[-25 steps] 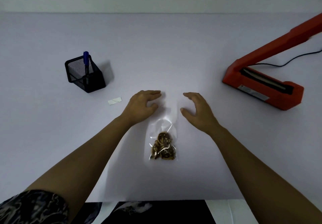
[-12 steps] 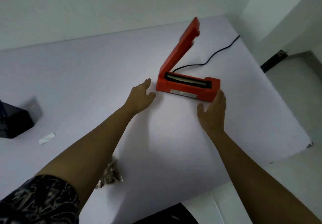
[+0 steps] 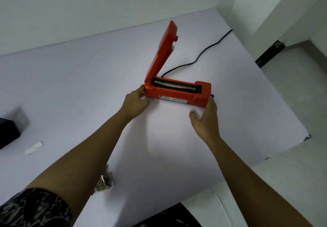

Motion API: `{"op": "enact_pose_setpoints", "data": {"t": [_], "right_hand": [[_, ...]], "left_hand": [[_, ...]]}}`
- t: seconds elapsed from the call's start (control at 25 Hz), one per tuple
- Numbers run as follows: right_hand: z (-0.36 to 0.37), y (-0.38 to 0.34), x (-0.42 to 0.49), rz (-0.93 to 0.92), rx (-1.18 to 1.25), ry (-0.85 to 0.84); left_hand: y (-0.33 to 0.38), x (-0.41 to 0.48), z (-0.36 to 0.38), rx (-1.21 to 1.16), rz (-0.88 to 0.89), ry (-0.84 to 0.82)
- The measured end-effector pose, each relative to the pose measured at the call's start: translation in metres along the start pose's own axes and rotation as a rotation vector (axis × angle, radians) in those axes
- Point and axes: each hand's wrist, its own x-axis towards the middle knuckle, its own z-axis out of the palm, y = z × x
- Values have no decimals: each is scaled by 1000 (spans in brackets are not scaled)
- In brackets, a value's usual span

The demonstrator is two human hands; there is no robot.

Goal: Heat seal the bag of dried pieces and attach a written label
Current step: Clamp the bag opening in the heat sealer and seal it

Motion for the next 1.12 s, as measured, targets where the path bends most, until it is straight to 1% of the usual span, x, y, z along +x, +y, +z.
{"op": "enact_pose_setpoints", "data": {"t": [0.2, 0.36, 0.4, 0.48, 0.56, 0.6, 0.64, 0.72, 0.76, 0.84, 0.96, 1.04, 1.12], "right_hand": [[-3, 8, -40, -4, 7, -5], [-6, 13, -50, -9, -23, -7], [-6, 13, -50, -12, -29, 13], [-7, 10, -50, 25, 6, 119], [-2, 2, -58, 83, 47, 214], [5, -4, -65, 65, 41, 215], [16, -9, -75, 26, 35, 179], [43, -21, -94, -19, 69, 32], [58, -27, -101, -11, 86, -56], [90, -42, -109, 20, 83, -217], [129, -67, -116, 48, 32, -408], [148, -82, -118, 76, -23, -487], [160, -93, -119, 106, -42, -529]], "left_hand": [[-13, -26, 5, 51, 16, 2], [-20, -33, 8, 69, -4, -14], [-21, -34, 8, 76, -14, -20], [-23, -38, 2, 90, -7, -11], [-28, -47, -7, 95, 29, 49], [-35, -55, -15, 88, 39, 96], [-44, -64, -23, 77, 43, 150], [-71, -83, -40, 82, 35, 276], [-87, -92, -48, 103, 3, 342], [-118, -111, -59, 136, -128, 438], [-151, -139, -61, 100, -355, 452], [-162, -151, -56, 63, -430, 423], [-165, -157, -49, 24, -458, 416]]}}
